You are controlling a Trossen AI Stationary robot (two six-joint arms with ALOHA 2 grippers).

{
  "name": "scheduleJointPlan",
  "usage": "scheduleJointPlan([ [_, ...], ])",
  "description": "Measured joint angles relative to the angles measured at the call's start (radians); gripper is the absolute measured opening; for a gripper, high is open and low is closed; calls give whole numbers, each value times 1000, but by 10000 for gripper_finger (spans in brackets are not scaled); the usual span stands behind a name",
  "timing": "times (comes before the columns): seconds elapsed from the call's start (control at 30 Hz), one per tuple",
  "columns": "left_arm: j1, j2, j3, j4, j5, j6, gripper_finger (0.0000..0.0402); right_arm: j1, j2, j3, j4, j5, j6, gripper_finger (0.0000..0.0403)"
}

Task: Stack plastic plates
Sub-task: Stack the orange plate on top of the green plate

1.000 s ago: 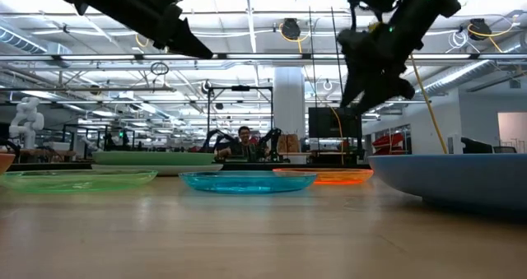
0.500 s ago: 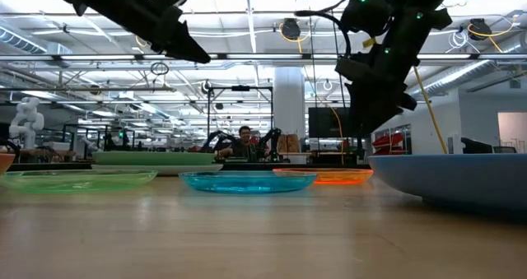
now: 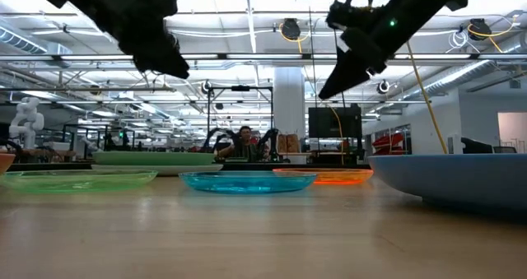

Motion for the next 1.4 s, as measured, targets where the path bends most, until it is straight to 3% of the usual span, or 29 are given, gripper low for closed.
scheduleJointPlan([
  [0.37,-214,0,0,-175,54,-337,150,49,0,0,108,-1,-217,178],
  [0.87,-408,0,0,-407,257,-682,150,28,0,-1,113,-2,-223,178],
  [1.03,-475,0,0,-567,260,-835,150,13,0,-1,113,-2,-205,178],
  [1.4,-618,0,0,-608,135,-790,150,-5,0,-1,112,-1,-203,178],
])
